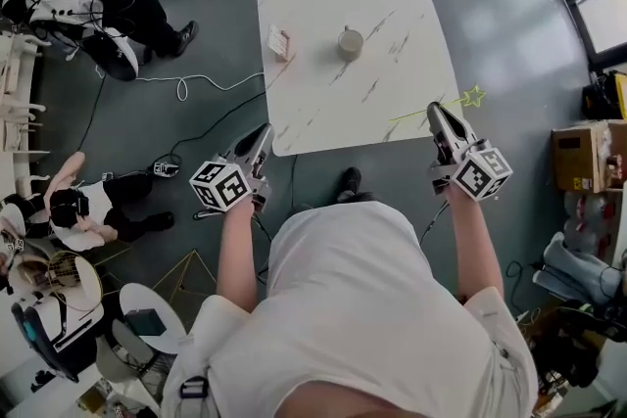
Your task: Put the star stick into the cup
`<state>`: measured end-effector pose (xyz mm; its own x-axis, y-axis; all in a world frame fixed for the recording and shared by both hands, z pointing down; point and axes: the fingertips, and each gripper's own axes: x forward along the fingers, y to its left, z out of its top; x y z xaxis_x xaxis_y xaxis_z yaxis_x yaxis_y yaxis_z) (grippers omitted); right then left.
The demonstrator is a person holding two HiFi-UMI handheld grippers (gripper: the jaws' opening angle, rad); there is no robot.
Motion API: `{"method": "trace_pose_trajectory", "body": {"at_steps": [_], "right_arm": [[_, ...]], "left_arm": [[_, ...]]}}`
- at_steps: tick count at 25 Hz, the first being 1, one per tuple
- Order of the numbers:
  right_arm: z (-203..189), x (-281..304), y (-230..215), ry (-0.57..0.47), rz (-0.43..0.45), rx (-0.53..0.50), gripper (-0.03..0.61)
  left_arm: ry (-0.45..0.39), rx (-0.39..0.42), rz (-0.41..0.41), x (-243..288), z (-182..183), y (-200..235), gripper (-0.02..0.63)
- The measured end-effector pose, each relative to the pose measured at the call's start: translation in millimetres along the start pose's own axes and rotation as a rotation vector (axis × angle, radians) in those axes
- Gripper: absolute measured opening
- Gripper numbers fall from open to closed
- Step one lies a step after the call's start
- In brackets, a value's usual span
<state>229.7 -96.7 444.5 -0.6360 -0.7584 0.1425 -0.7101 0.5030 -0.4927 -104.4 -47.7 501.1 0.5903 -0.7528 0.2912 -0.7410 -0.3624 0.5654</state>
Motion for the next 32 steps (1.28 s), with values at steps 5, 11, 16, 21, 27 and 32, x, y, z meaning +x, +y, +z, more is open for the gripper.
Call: {"method": "trace_pose_trajectory", "body": {"at_steps": [5, 11, 16, 21, 27, 32], "right_arm": [[9, 13, -28, 0.017, 0.020, 0.013, 0.032], [15, 25, -45, 0.041, 0.033, 0.023, 0.032], [15, 36, -53, 0.052, 0.047, 0.022, 0.032], [14, 45, -50, 0.082, 0.052, 0.015, 0.032], [12, 74, -57, 0.104, 0.038, 0.013, 0.032], [12, 107, -59, 0.125, 0.026, 0.004, 0.032]], "left_arm": [[-0.022, -0.016, 0.039, 18, 2, -1, 0.014], [-0.020, -0.019, 0.050, 40, 3, -4, 0.014], [-0.013, -0.018, 0.052, 47, 3, -4, 0.014], [-0.005, -0.026, 0.058, 47, -2, -1, 0.014], [0.022, -0.043, 0.049, 60, -2, 19, 0.014], [0.051, -0.026, 0.041, 71, 5, 40, 0.014]]}}
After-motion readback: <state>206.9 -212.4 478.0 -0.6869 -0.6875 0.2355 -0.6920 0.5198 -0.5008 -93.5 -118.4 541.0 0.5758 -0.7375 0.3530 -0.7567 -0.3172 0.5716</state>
